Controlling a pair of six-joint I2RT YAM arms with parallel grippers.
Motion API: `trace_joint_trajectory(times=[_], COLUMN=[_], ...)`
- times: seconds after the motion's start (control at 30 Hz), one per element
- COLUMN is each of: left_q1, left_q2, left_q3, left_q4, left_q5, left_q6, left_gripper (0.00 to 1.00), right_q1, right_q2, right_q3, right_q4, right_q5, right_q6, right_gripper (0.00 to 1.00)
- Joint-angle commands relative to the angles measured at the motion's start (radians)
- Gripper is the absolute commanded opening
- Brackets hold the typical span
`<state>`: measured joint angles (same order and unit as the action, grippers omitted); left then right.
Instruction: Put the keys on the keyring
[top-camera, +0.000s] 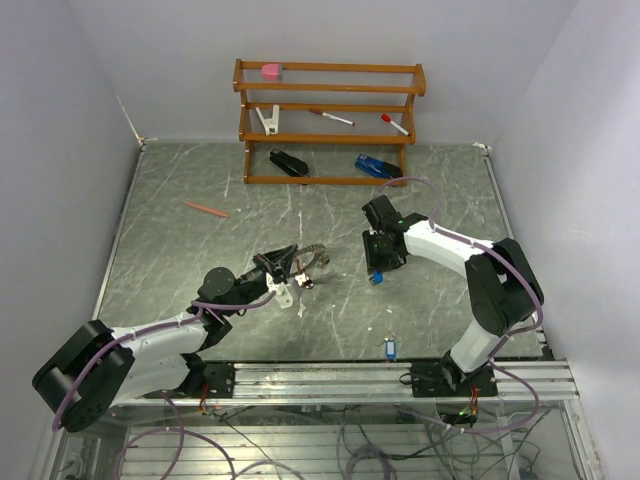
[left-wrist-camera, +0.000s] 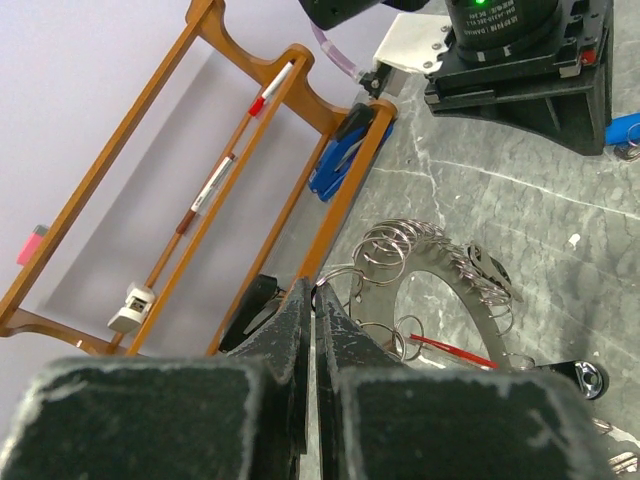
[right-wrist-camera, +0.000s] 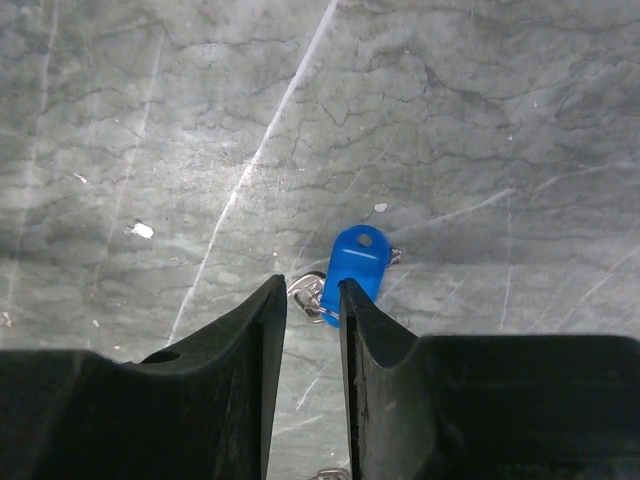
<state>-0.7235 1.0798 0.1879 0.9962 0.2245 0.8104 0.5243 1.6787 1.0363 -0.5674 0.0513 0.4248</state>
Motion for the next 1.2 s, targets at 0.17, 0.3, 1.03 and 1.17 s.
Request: trace_joint_trajectory(times=[0.17, 0.3, 1.03, 1.17], left_q1=[0.011, 0.01, 0.014, 0.013], left_q2=[-0.016, -0.016, -0.017, -0.014], left_q3=[0.039, 0.04, 0.048, 0.052], left_q4=[0.044, 0.043, 0.03, 0.039], left_q5=[0.0, 0.002, 0.0, -0.001], left_q6=[-0.027, -0.027, -0.023, -0.034], left_gripper=[0.07, 0.07, 0.07, 0.07], right_q1=[-0.006, -0.005, -0.005, -0.005], right_q2=[0.011, 0.002, -0.06, -0.099], right_q3=[-0.029, -0.051, -0.08, -0.074], right_q4=[0.002, 0.0, -0.033, -0.037], right_q5=[-0.004, -0.024, -0.019, -0.013], right_q6=[-0.018, -0.007, 0.007, -0.005], right_gripper=[0.28, 0.28, 0.0, 0.0])
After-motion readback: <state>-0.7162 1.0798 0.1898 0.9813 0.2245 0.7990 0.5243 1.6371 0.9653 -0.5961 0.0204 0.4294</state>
